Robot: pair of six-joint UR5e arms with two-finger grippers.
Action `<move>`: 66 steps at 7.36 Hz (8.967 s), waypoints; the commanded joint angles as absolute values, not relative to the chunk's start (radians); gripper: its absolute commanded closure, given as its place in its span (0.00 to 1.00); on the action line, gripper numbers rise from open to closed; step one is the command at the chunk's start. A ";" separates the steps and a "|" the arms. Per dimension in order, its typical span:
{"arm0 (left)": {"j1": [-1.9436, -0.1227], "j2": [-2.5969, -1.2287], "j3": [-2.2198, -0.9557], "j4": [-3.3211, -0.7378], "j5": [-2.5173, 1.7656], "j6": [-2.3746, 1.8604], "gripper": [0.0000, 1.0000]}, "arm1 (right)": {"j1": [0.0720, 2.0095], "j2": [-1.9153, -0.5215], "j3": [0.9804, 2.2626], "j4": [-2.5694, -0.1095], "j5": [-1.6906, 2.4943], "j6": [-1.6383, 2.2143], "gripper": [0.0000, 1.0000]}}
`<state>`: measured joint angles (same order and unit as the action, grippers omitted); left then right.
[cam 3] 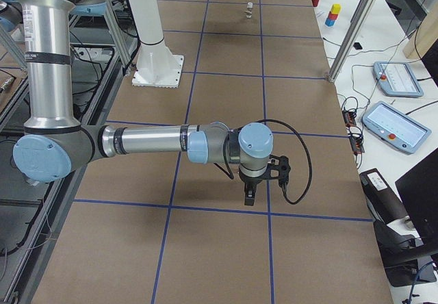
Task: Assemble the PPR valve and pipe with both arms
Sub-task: 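Lower the left gripper onto the white-and-brass PPR valve and grasp it, then lift the valve with the left gripper and carry it to the table center, then lower the valve upright at the center and open the left gripper, then raise the left gripper from the valve while the right arm reaches for the fitting, then lower the right gripper onto the chrome pipe fitting and grasp it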
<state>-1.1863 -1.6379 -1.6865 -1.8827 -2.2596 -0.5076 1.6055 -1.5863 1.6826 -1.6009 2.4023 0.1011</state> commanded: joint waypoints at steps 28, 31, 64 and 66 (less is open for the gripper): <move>-0.661 -2.658 -1.173 -1.528 -2.051 -0.983 1.00 | 1.559 -1.555 1.681 -1.566 2.433 0.117 0.01; -0.632 -2.657 -1.170 -1.532 -2.045 -0.983 1.00 | 1.555 -1.554 1.678 -1.566 2.437 0.118 0.01; -0.887 -2.376 -1.480 -1.554 -2.145 -0.815 0.00 | 1.063 -1.513 1.579 -1.367 2.233 0.307 0.19; -0.887 -2.375 -1.482 -1.554 -2.145 -0.816 0.00 | 1.063 -1.505 1.574 -1.368 2.233 0.305 0.27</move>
